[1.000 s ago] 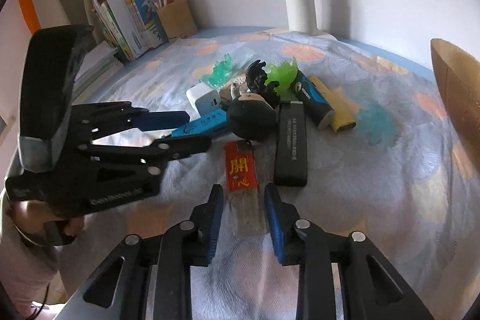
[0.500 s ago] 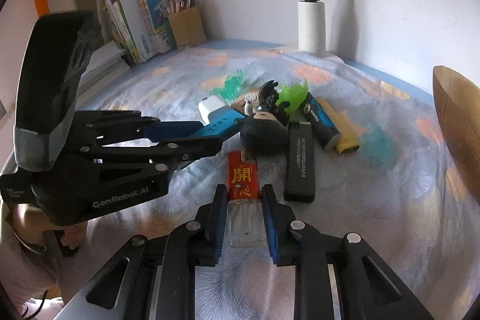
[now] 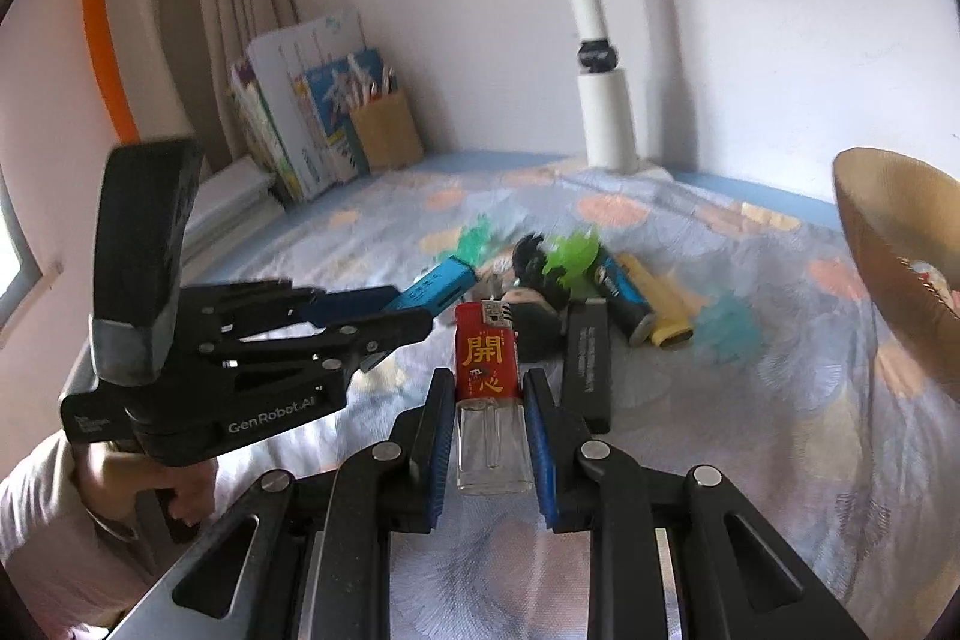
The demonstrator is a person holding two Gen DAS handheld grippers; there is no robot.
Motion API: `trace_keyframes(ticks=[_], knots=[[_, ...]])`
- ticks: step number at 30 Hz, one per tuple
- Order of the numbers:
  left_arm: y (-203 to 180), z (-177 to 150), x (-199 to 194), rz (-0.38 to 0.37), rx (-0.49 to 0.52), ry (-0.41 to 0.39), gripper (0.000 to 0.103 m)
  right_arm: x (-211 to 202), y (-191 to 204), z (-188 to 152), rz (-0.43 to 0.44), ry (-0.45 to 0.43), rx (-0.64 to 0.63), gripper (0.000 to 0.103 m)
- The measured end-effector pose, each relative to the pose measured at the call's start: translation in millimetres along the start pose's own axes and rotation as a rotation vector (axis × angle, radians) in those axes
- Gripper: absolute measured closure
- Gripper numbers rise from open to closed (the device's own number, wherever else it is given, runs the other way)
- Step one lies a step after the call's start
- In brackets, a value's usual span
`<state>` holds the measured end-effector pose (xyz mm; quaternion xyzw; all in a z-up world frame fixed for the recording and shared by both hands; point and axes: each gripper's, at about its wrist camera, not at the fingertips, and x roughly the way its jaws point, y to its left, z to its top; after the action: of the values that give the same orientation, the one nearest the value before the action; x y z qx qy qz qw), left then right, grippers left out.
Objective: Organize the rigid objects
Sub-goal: 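Carry blue box and red lighter to the amber bowl and release both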
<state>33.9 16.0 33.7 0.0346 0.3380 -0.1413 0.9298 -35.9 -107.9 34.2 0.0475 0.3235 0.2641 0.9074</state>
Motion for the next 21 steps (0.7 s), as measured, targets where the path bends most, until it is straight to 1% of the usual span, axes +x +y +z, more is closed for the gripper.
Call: trace_keyframes(ticks=[2,4,7,8,11,13,15,18,21], knots=[[6,1,-3,0.002,-0.048,-0.015,0.082,-6,-5,0,0.014,-0.025,0.029,0.081],[6,8,-5,-0.006,-0.084,-0.020,0.082,-6,-10,3,0.001,-0.015,0.048,0.081],[-2,29,-7,-0.015,-0.084,-0.044,0.082,-15,-16,17,-0.019,-0.029,0.048,0.081],[-6,37,-7,-0.030,-0.059,-0.082,0.082,-19,-20,23,-0.016,-0.039,0.055,0.081],[-25,65,-6,-0.043,-0.040,-0.108,0.082,-36,-38,46,-0.035,-0.081,0.080,0.081],[-37,79,-5,-0.062,-0.036,-0.125,0.082,-47,-54,60,-0.047,-0.108,0.097,0.081],[-52,95,-1,-0.083,-0.034,-0.141,0.082,-57,-76,73,-0.077,-0.126,0.114,0.081],[-78,119,9,-0.122,-0.038,-0.153,0.082,-71,-104,84,-0.119,-0.143,0.135,0.081],[-101,135,20,-0.152,-0.039,-0.161,0.082,-82,-139,93,-0.158,-0.156,0.178,0.081]])
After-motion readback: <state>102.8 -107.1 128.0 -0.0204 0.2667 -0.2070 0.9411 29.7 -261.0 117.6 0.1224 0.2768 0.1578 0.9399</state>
